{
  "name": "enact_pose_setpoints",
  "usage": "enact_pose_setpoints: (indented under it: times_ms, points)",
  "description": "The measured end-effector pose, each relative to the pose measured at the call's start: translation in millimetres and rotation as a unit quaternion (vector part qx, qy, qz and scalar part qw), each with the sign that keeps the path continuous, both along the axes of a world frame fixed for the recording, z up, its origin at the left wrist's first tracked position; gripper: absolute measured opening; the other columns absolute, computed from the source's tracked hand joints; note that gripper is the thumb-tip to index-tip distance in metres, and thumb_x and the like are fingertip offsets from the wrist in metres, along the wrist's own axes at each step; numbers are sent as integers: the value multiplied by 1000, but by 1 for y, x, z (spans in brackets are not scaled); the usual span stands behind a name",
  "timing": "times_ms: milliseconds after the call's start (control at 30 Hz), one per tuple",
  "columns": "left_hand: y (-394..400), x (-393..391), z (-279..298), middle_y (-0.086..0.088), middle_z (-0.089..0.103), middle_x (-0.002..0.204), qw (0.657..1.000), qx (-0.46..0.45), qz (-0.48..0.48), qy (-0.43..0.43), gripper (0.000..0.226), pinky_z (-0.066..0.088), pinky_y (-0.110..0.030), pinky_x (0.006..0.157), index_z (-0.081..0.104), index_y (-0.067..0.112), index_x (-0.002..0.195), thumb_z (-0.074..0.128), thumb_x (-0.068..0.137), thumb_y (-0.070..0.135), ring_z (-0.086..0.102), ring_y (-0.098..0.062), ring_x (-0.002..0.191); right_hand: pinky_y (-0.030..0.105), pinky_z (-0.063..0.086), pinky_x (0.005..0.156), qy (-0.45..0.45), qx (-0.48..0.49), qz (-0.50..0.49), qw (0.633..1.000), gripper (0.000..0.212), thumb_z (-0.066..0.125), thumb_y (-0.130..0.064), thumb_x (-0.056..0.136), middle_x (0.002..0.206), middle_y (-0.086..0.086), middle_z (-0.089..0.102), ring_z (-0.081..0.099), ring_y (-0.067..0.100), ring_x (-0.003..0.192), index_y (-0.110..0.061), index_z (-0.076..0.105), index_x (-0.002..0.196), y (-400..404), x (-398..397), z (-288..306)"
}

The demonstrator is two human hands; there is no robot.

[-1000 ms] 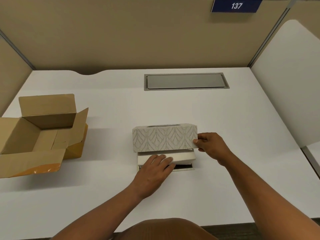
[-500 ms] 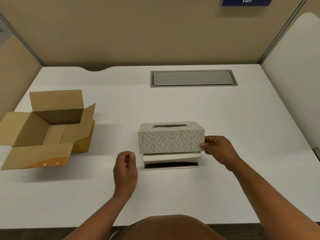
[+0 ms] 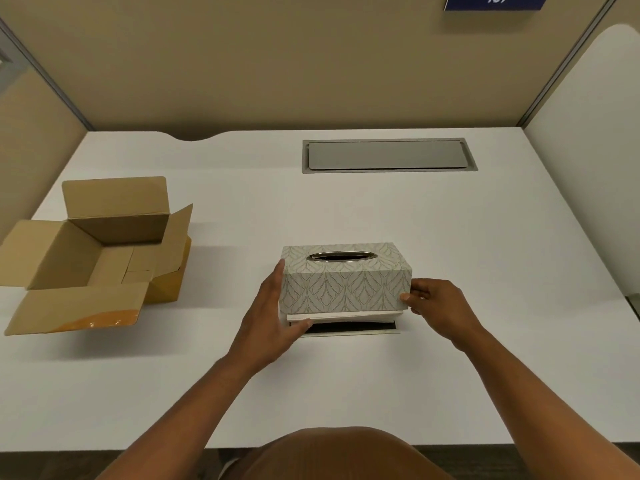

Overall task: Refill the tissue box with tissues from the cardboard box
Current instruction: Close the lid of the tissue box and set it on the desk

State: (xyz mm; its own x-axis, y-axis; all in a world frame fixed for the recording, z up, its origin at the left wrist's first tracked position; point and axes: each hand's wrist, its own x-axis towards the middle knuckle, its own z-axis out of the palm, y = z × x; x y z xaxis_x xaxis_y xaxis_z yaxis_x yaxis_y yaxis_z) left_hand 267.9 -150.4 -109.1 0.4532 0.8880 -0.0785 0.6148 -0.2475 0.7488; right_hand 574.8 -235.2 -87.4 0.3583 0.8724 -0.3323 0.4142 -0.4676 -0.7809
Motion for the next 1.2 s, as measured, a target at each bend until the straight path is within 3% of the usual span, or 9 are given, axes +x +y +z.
enact_pose_setpoints:
  times_ms: [133, 400, 467, 533, 600, 667, 867, 1000, 1200]
  points:
    - [0, 1, -3, 4, 14, 156, 994, 66, -36, 80, 117, 56, -37, 90, -13, 51, 149, 79, 77, 41, 46, -18, 128, 13, 46, 76, -12, 3, 16, 1000, 25, 66, -15, 92, 100, -13, 76, 62, -16, 75, -25, 74, 113, -3, -1, 0]
    - [-1, 6, -16, -9, 25, 146, 979, 130, -23, 152, 100, 61, -39, 71, 16, 31, 149, 82, 74, 38, 55, -27, 116, 9, 44, 75, -23, -12, 27, 999, 28, 65, -15, 92, 108, -7, 75, 65, -1, 87, -22, 71, 118, -8, -3, -1]
    - [-3, 8, -16, -9, 22, 149, 979, 135, -17, 151, 101, 62, -39, 73, 15, 32, 149, 81, 74, 40, 49, -28, 123, 5, 41, 74, -26, -14, 32, 999, 28, 65, -16, 92, 110, -8, 74, 65, 2, 93, -23, 71, 119, -8, -3, 1]
    - [-4, 9, -15, -10, 13, 157, 976, 156, -14, 148, 105, 58, -42, 87, 15, 30, 151, 82, 71, 44, 34, -30, 138, 4, 39, 75, -30, -17, 36, 999, 28, 66, -19, 91, 111, -11, 73, 64, 3, 99, -24, 71, 119, -7, -3, 3]
    - [-3, 12, -13, -16, 2, 163, 966, 204, -23, 160, 111, 40, -48, 106, 19, 25, 153, 84, 67, 49, 12, -35, 149, 8, 40, 78, -27, -16, 36, 999, 30, 67, -20, 90, 114, -12, 72, 64, 4, 103, -26, 70, 120, -7, -4, 4]
    - [-1, 17, -11, -19, -1, 164, 955, 233, -40, 181, 113, 27, -51, 115, 22, 23, 154, 84, 64, 53, 2, -36, 151, 13, 42, 81, -17, -13, 26, 999, 32, 68, -20, 89, 117, -12, 71, 66, 6, 102, -26, 68, 120, -7, -5, 4]
    - [8, 27, -11, -13, 34, 151, 948, 236, -61, 203, 99, 41, -48, 108, 33, 21, 146, 86, 66, 44, 25, -35, 143, 10, 44, 66, -6, -33, 28, 999, 53, 73, -18, 86, 122, -7, 62, 68, 0, 86, -24, 51, 135, -9, -9, -2]
    - [8, 26, -11, -14, 41, 143, 946, 244, -68, 204, 94, 45, -48, 104, 40, 19, 142, 86, 65, 47, 34, -36, 136, 6, 42, 58, -28, -32, 27, 999, 55, 73, -18, 87, 120, -6, 61, 65, -5, 80, -23, 48, 136, -9, -11, -8]
    - [8, 28, -11, -14, 43, 139, 941, 252, -63, 218, 99, 48, -45, 100, 40, 20, 142, 88, 61, 49, 38, -34, 131, 15, 46, 68, -73, -35, 90, 993, 74, 76, -18, 83, 118, -12, 56, 64, 11, 86, -26, 32, 142, -16, -16, -16]
